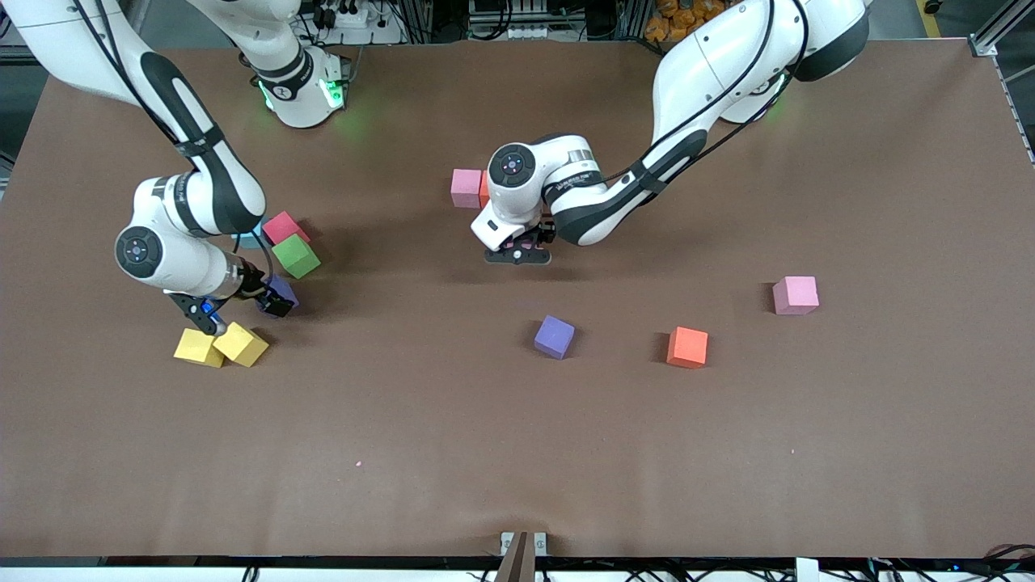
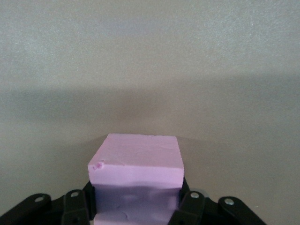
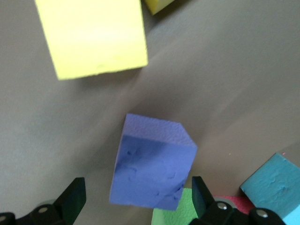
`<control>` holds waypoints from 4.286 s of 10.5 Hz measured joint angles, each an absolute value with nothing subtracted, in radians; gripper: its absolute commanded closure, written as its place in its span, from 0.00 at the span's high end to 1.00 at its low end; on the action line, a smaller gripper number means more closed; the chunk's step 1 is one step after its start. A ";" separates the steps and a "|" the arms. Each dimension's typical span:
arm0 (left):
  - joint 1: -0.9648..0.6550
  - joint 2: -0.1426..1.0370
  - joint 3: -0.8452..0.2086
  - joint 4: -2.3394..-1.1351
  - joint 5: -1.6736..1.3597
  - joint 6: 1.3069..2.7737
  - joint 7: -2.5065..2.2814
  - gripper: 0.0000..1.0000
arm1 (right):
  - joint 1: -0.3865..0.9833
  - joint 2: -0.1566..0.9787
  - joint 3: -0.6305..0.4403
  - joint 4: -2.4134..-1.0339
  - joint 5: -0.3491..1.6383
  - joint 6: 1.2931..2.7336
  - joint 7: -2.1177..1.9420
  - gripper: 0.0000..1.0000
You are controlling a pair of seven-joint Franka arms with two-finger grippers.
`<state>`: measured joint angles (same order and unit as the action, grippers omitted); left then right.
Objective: Form number 2 with 11 blocks
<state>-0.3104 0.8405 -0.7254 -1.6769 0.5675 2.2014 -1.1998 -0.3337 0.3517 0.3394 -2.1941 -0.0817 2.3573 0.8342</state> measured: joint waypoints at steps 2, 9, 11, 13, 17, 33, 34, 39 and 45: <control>-0.313 0.840 -0.725 -1.678 0.568 2.198 -1.200 0.13 | -0.345 0.352 0.339 -2.200 -0.082 2.385 0.834 1.00; -0.319 0.836 -0.726 -1.694 0.567 2.194 -1.200 1.00 | -0.358 0.380 0.337 -2.259 -0.082 2.511 0.839 0.42; -0.315 0.834 -0.726 -1.701 0.567 2.175 -1.219 1.00 | -0.357 0.380 0.344 -2.259 -0.082 2.518 0.837 0.35; -0.305 0.794 -0.727 -1.676 0.563 2.139 -1.246 1.00 | -0.339 0.379 0.350 -2.254 -0.082 2.524 0.831 0.15; -0.241 0.695 -0.725 -1.608 0.534 2.116 -1.275 1.00 | -0.328 0.363 0.446 -2.210 -0.083 2.527 0.775 0.11; 0.185 0.663 -0.713 -1.690 0.473 2.052 -1.649 1.00 | 0.160 0.468 0.509 -2.099 0.031 2.515 1.970 0.15; 0.209 0.663 -0.713 -1.691 0.473 2.060 -1.686 1.00 | 0.178 0.475 0.508 -2.098 0.031 2.529 2.010 0.14; 0.293 0.669 -0.713 -1.702 0.473 2.135 -1.862 1.00 | 0.238 0.510 0.507 -2.046 0.033 2.537 2.157 0.15; 0.291 0.706 -0.686 -1.796 0.548 2.301 -2.076 1.00 | 0.269 0.557 0.501 -2.018 0.033 2.537 2.228 0.16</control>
